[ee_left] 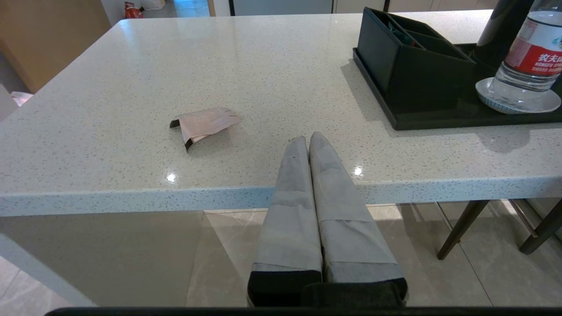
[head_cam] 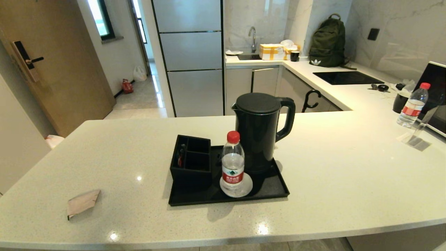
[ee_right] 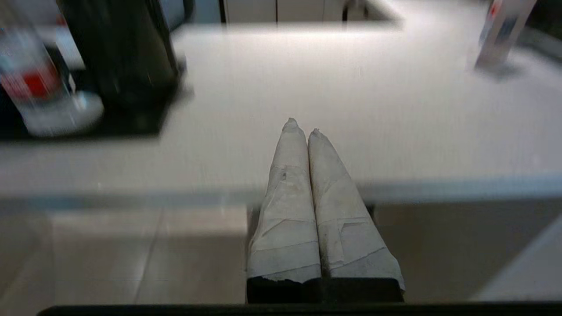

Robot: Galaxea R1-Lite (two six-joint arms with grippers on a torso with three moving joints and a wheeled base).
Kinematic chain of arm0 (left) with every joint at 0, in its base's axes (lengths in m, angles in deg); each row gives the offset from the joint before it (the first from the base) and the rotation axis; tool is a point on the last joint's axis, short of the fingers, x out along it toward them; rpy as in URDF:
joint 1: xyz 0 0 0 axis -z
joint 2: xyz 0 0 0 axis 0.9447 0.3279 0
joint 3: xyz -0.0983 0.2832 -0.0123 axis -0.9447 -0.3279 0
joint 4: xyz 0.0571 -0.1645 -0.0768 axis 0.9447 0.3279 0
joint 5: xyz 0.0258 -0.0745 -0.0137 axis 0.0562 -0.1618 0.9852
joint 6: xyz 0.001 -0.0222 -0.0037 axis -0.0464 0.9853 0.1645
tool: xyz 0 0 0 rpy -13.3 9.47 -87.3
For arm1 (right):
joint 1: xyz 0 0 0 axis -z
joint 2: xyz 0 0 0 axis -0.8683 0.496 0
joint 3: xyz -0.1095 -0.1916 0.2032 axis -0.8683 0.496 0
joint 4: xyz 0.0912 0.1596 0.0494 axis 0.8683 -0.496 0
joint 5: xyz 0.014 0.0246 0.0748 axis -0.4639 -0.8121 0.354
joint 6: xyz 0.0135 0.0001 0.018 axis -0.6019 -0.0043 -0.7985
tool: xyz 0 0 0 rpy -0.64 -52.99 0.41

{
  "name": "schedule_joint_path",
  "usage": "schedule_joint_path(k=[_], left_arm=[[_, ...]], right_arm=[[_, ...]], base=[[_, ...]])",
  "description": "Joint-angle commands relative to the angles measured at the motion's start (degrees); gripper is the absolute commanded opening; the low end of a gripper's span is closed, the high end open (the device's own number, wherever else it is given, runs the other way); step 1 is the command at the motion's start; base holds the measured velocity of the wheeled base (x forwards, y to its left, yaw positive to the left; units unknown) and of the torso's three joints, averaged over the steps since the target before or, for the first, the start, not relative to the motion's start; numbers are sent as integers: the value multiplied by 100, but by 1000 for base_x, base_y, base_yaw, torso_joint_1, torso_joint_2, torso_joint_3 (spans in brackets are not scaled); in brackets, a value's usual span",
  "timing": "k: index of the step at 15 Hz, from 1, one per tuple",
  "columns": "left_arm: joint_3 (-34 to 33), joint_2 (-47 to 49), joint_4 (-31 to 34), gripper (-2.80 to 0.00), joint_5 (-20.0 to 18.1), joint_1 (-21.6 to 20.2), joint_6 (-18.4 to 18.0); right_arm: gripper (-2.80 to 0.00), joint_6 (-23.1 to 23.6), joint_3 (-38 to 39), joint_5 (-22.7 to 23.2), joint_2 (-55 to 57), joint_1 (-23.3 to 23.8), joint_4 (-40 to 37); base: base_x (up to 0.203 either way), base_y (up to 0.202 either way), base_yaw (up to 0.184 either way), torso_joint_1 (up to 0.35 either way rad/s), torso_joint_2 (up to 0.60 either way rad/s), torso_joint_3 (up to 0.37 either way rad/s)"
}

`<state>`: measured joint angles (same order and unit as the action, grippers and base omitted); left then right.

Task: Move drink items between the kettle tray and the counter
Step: Return the tea bag to its original position

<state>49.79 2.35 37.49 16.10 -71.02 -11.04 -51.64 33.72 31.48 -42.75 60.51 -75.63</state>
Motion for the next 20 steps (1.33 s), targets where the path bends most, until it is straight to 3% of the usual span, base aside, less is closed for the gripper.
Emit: schedule_joint_path(k=[1,8,10,11,15,17,20], left_arm=[[0,9,-1,-280,2,-2,8],[0,9,-1,-280,2,-2,-1],[80,58,215,-280,-53,-2,-524],[140,132,360,-280,-77,-2,-607],[204,183,487,-280,-31,-4,-571],[992,819,1134,-280,101,-9,-458],[2630,3159,1918,-280,387,-22,-226]], right_arm=[[-280,-38,56,-26,11,2,-183],[-280,-60,59,-29,11,2,-161],[-280,-60,59,-29,11,2,-161],[-280,-60,59,-29,11,2,-161],[-280,-60,59,-29,11,2,-161],[-280,-60,59,-29,11,2,-161],[-280,-60,59,-29,11,2,-161]], base=[[0,0,0,0,0,0],[0,0,0,0,0,0],[0,0,0,0,0,0],[0,0,0,0,0,0],[0,0,0,0,0,0],[0,0,0,0,0,0],[0,0,0,0,0,0]])
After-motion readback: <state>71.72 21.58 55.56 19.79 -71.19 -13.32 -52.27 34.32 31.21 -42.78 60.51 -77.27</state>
